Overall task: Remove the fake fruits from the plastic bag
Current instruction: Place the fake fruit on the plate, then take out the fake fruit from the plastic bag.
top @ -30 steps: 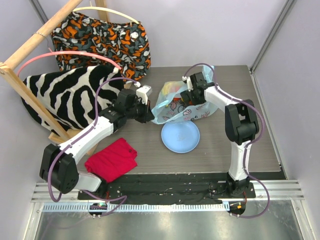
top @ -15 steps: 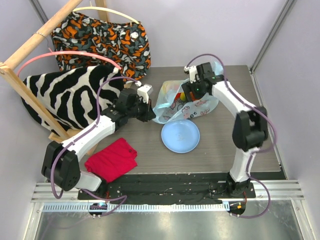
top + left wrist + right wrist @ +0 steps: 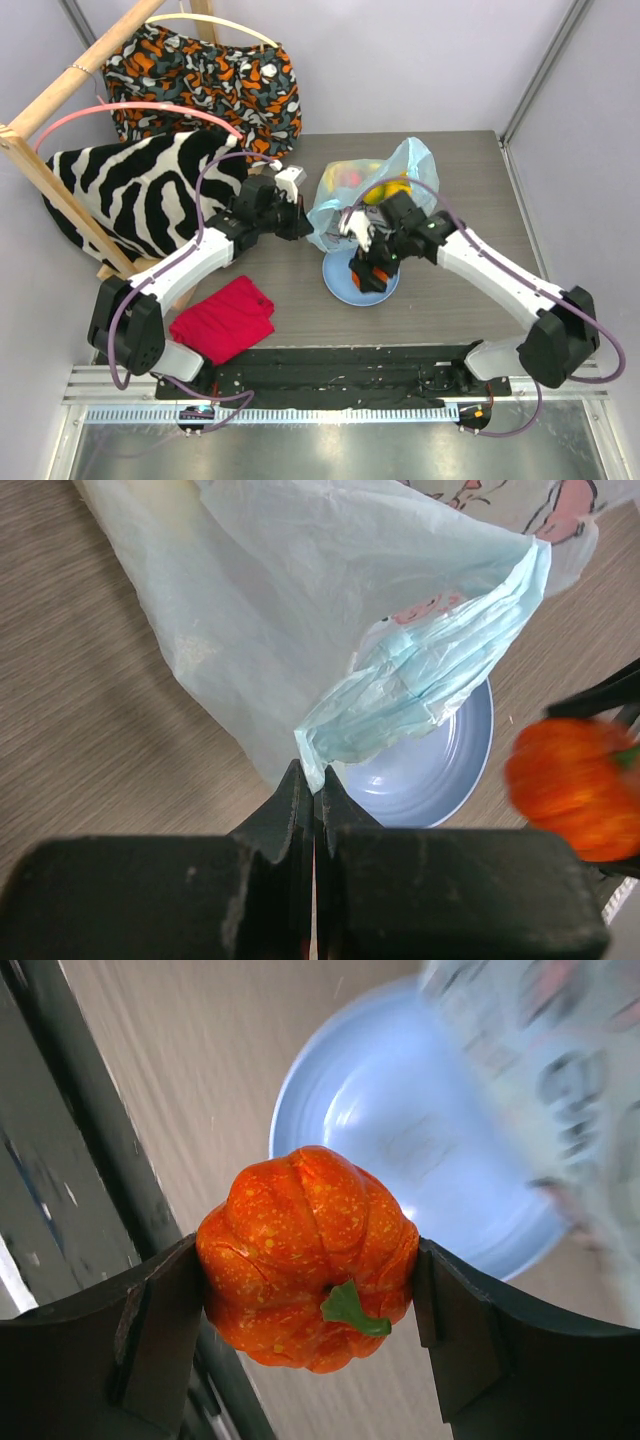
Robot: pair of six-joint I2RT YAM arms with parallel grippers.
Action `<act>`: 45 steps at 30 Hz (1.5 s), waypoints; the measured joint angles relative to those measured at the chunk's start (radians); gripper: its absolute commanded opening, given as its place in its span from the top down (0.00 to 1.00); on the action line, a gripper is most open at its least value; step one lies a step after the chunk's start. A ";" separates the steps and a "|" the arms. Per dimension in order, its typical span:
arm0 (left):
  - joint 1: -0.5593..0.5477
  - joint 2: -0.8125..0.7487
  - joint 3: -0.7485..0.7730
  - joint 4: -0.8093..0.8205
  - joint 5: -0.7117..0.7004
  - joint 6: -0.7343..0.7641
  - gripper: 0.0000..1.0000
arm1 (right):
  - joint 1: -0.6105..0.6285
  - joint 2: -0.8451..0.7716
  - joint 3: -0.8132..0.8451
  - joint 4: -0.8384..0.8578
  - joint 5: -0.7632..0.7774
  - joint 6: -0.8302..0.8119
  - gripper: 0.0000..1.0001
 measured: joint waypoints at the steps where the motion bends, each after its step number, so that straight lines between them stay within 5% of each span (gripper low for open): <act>1: 0.003 0.003 0.003 0.000 -0.001 -0.005 1.00 | 0.011 0.012 -0.047 -0.007 0.008 -0.023 0.66; 8: 0.042 0.016 0.018 0.008 -0.008 -0.039 1.00 | 0.078 0.069 -0.192 0.053 0.127 -0.087 0.66; 13: 0.059 0.016 0.018 0.007 -0.010 -0.042 1.00 | 0.109 0.144 -0.194 0.200 0.177 -0.092 0.56; 21: 0.077 0.016 0.016 0.008 -0.011 -0.040 1.00 | 0.121 0.227 -0.198 0.237 0.188 -0.134 0.09; 28: 0.079 0.016 0.016 0.011 -0.006 -0.044 1.00 | 0.076 0.239 0.122 -0.077 0.090 -0.191 0.02; 34: 0.079 0.016 0.014 0.030 -0.002 -0.063 1.00 | 0.001 0.222 0.405 -0.173 0.043 -0.208 0.15; 38: 0.079 0.016 -0.003 0.038 0.003 -0.074 1.00 | -0.071 0.251 0.410 -0.132 0.068 -0.144 0.47; 45: 0.079 0.016 -0.019 0.038 0.016 -0.088 1.00 | -0.168 0.508 0.410 0.091 0.309 -0.038 0.55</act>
